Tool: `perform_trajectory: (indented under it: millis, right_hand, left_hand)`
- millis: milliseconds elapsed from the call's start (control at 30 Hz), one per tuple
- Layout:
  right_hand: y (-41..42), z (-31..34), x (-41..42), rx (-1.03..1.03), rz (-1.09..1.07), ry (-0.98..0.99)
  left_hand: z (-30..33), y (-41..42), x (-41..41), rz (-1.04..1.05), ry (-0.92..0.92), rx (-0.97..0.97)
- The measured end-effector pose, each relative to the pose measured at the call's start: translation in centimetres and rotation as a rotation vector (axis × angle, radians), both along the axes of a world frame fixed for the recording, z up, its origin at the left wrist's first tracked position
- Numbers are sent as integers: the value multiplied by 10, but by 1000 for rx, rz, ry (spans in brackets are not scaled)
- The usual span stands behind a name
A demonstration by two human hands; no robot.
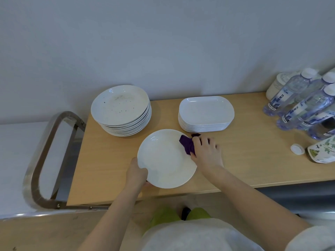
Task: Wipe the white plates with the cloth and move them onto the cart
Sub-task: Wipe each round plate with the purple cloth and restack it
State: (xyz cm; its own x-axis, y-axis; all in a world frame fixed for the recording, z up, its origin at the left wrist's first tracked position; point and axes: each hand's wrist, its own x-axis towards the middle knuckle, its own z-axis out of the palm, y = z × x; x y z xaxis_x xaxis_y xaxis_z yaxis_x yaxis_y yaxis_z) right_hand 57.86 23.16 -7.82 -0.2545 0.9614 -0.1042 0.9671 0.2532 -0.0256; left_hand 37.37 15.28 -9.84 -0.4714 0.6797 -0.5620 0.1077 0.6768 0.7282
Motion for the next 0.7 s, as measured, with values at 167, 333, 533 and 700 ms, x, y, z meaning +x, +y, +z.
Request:
perform_trajectory:
  millis: [167, 333, 533, 700]
  right_hand:
    - [10, 17, 25, 16, -193, 399]
    - [14, 30, 53, 31, -333, 548]
    - [15, 33, 87, 79, -374, 549]
    - [14, 20, 97, 34, -361, 442]
  left_hand:
    - [-2, -3, -1, 28, -30, 16]
    - [-3, -6, 0, 44, -99, 46]
    - [-4, -8, 3, 82, -141, 71]
    - [-2, -7, 5, 99, -123, 55]
